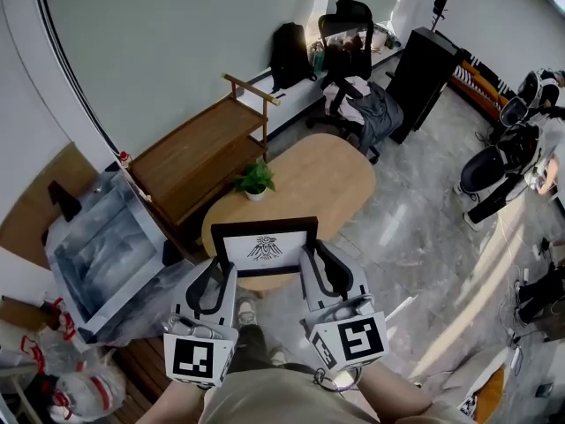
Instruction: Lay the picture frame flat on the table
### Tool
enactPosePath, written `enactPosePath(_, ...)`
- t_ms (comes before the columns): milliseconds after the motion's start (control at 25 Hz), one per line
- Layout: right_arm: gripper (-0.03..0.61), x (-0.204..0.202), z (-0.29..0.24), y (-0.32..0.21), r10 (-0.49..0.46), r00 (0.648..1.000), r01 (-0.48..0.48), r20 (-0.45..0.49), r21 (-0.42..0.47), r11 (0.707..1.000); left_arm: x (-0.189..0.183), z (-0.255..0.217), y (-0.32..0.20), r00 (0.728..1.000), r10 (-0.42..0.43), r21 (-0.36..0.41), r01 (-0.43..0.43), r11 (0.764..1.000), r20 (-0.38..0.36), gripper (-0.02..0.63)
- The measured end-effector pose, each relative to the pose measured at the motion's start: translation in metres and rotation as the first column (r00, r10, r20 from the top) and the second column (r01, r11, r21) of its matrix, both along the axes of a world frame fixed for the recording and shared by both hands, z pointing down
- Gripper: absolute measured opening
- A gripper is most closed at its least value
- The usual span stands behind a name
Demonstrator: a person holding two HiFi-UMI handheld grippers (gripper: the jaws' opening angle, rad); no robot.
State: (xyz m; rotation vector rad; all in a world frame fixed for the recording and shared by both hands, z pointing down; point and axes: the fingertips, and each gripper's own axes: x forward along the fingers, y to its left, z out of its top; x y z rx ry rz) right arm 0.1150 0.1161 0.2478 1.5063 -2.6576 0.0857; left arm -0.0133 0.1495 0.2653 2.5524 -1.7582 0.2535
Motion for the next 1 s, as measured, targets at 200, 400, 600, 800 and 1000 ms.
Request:
enactPosePath(200, 0.055, -0.020, 0.006, -0.050, 0.001, 1.000, -0.001, -0.006, -0.021, 1.000, -0.020, 0.005, -0.049, 1.000, 0.007, -0.017, -0.007, 1.000, -0.006, 0.082)
enactPosePath(400, 0.055, -0.047, 0.009, -0.102, 0.009, 1.000, -0.009, -0.016, -0.034, 0.999, -0.047, 0.010, -0.103, 1.000, 0.013, -0.032, -0.014, 0.999, -0.015, 0.083)
enactPosePath(600, 0.055, -0.081, 0.009, -0.149, 0.005, 1.000, -0.006, -0.029, -0.031, 1.000, -0.082, 0.015, -0.151, 1.000, 0.010, -0.052, -0.011, 0.999, -0.030, 0.082)
enactPosePath(800, 0.055, -0.106, 0.012, -0.179, 0.020, 1.000, -0.021, -0.023, -0.036, 0.999, -0.106, 0.014, -0.185, 0.999, 0.024, -0.044, -0.026, 0.999, -0.029, 0.083)
enactPosePath(1000, 0.055, -0.116, 0.015, -0.196, 0.019, 0.999, -0.020, -0.026, -0.045, 0.999, -0.116, 0.016, -0.201, 0.999, 0.018, -0.054, -0.020, 0.998, -0.035, 0.081)
